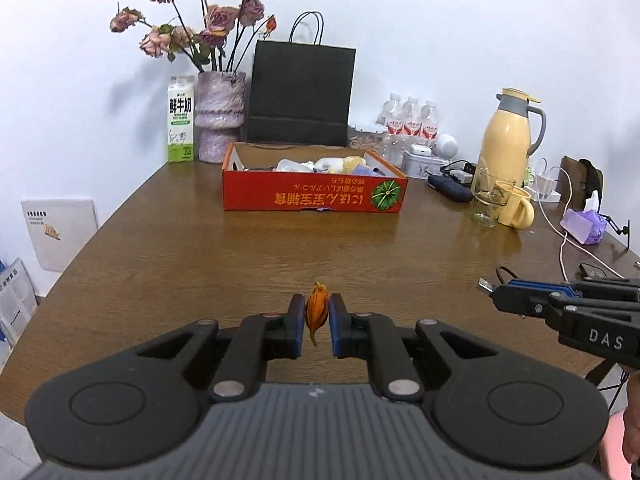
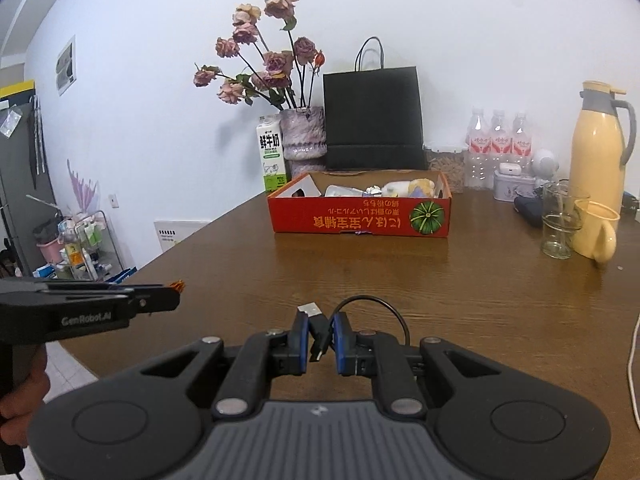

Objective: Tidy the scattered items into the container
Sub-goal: 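Carry the cable and orange plug over the cardboard box with both grippers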

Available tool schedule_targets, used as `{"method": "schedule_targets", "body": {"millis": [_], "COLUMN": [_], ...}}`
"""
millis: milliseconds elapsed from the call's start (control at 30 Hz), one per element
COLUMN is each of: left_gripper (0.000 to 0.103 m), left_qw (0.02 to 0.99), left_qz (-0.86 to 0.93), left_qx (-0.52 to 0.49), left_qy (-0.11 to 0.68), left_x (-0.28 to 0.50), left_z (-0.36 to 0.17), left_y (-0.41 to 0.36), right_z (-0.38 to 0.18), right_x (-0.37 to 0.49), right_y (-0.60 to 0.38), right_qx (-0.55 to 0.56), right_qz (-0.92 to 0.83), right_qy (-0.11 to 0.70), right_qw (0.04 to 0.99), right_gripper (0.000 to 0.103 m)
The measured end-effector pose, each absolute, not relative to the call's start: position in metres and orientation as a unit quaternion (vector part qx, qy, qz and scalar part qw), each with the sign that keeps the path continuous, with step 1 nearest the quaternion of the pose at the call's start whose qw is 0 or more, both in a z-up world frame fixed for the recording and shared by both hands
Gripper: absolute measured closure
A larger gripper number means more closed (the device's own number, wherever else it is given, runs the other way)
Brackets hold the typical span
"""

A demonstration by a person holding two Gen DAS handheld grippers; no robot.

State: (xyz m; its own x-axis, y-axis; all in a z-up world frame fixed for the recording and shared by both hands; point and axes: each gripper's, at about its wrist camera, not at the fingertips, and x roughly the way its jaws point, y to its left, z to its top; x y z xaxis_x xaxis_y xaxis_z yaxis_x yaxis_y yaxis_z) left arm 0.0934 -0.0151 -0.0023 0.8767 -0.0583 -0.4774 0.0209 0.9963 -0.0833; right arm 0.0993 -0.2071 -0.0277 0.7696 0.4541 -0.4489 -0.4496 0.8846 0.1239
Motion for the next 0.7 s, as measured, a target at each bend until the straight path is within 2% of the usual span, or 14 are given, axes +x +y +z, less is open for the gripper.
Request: {"method": "schedule_targets", "body": {"millis": [400, 700], "left_gripper": [0.09, 0.09], "left_qw": [0.967, 0.966], "left_qz": [0.002, -0.021], "left_qx": [-0.046, -0.091], "left_qy": [0.251, 0.242], "left_x": [0.115, 0.186], "left_z": [-0.005, 0.025], "left_y": [-0.004, 0.031], "right_z": [-0.038, -0.021], "right_x": [0.124, 0.192], "right_y": [-0.22, -0.226], "right_qx": [0.021, 0.037], "right_qz": [0.21, 0.21], "right_qy": [0.25, 0.234], "right_qw": [0.945, 0.949], "right_gripper": [0.091, 0.091]}}
